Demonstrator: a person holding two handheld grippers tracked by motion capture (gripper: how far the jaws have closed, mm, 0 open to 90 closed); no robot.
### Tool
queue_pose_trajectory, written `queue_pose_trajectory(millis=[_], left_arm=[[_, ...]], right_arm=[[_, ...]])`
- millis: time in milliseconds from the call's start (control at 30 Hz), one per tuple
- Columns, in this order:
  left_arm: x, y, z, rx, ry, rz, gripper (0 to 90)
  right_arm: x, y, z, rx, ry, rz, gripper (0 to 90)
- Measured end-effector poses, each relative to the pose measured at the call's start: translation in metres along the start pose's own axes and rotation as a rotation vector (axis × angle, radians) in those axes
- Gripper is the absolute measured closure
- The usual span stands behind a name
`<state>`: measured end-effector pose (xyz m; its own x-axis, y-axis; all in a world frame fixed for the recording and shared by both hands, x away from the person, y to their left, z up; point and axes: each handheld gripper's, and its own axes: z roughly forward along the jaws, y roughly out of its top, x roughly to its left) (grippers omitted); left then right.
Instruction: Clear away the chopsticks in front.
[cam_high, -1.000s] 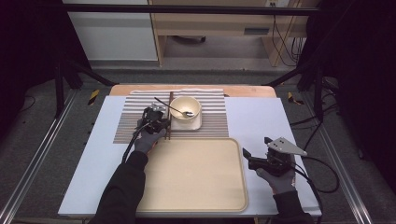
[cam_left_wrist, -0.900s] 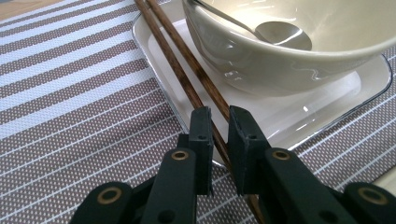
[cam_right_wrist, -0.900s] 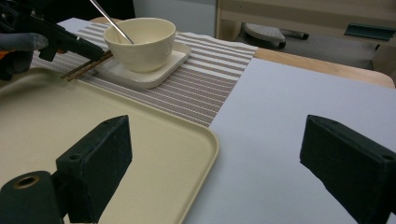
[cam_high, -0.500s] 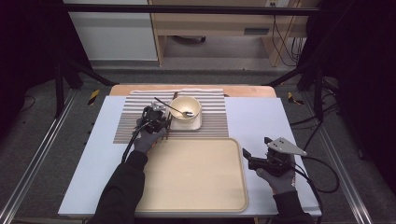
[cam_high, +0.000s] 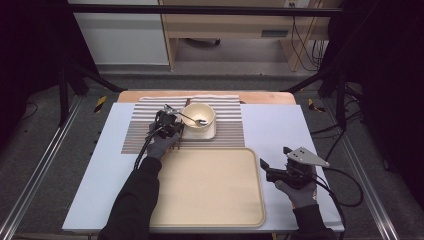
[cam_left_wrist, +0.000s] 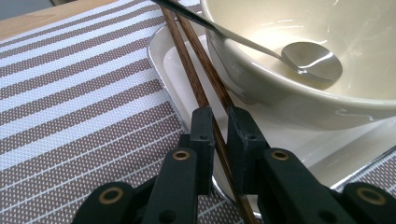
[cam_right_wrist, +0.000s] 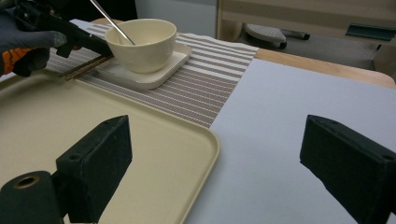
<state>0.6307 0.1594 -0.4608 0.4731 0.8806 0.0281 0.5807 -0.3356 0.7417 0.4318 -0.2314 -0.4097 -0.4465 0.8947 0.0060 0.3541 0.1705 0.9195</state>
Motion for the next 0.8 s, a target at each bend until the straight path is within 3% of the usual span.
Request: queue_pose_trajectory(millis=[400, 800], left_arm=[[-0.0034, 0.0001, 0.0008, -0.016, 0.057, -0.051, 84.6], [-0.0022, -0.0010, -0.0073, -0.052, 0.057, -0.066, 85.1]], right_arm=[[0.0011, -0.0009, 0.0014, 0.008, 0.000, -0.005, 9.3], [0.0008, -0.0008, 0.0010, 0.008, 0.000, -0.005, 9.3]])
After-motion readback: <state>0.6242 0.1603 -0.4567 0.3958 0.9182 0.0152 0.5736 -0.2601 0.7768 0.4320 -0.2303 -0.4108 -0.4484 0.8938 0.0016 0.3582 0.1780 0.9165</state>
